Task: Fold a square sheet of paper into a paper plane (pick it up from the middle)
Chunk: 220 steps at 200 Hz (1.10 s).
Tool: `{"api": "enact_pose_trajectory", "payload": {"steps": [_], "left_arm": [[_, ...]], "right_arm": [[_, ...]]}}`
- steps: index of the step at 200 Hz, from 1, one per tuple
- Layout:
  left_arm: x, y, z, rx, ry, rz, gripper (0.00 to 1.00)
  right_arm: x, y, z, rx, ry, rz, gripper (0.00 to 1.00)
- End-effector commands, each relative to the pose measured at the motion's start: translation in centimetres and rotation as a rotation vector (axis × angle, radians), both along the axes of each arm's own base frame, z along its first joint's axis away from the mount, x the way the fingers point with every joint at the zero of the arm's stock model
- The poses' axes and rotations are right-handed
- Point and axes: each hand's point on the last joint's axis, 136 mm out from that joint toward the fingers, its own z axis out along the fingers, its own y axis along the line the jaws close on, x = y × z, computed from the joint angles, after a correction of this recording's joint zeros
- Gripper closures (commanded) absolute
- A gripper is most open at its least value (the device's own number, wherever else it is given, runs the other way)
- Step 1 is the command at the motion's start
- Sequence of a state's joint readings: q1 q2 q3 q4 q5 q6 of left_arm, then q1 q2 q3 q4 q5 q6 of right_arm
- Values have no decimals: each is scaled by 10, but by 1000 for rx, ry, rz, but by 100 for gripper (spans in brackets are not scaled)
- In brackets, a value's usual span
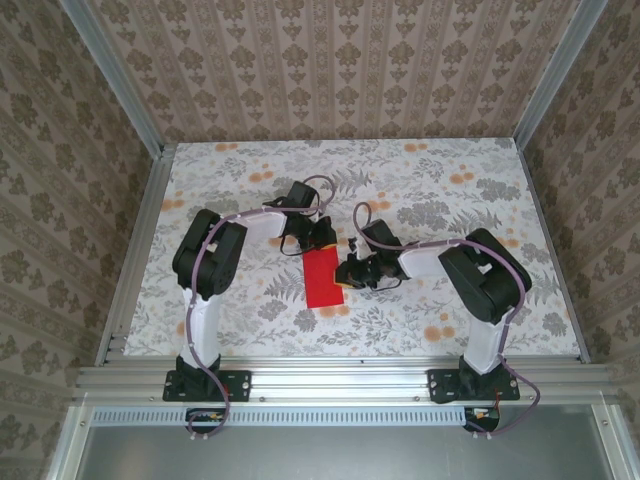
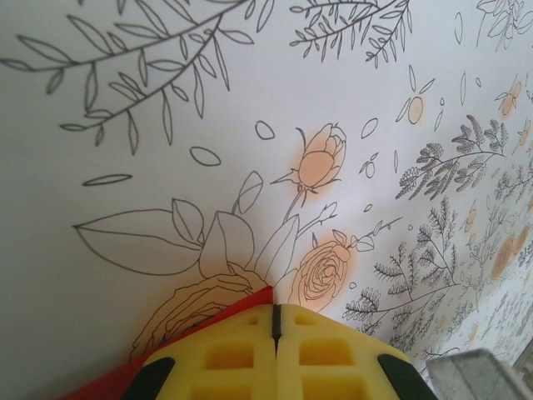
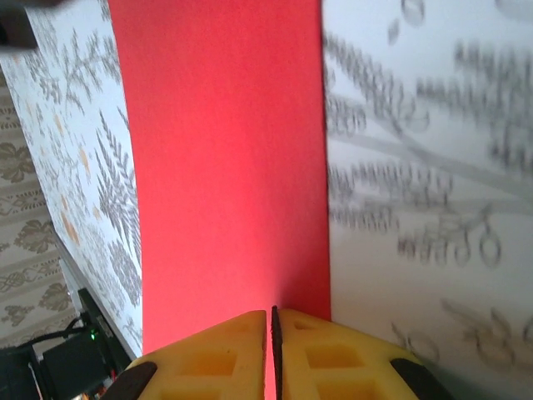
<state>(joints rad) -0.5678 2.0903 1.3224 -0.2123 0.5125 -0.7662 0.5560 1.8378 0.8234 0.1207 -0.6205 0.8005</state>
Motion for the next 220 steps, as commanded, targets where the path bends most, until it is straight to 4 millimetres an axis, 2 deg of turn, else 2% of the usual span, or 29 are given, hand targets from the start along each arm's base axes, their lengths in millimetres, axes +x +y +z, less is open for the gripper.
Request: {"api": "enact_pose_trajectory", "payload": {"steps": [1, 56, 86, 109, 127, 146, 178, 220], "left_arm": [[-22, 33, -57, 181, 98, 22, 95], [-23, 34, -57, 186, 99, 21, 95], [-23, 33, -55, 177, 99, 17, 95], [-22, 29, -50, 161, 96, 7, 95], [-20, 27, -47, 158, 91, 2, 95], [-20, 25, -46, 155, 91, -1, 95], [-22, 25, -47, 151, 101, -1, 95], [-21, 24, -46, 149, 98, 1, 95]], "right_arm": [[-54, -15, -28, -80, 191, 14, 87], [-88, -26, -33, -117, 227, 22, 87], [-97, -36, -25, -140, 212, 31, 87], [-77, -30, 1, -130, 123, 28, 86], [-49, -23, 28, -114, 7, -16, 86], [-18, -21, 44, -105, -83, -81, 86], [16, -3, 44, -83, -94, -100, 86], [46, 19, 24, -85, -79, -85, 86]]}}
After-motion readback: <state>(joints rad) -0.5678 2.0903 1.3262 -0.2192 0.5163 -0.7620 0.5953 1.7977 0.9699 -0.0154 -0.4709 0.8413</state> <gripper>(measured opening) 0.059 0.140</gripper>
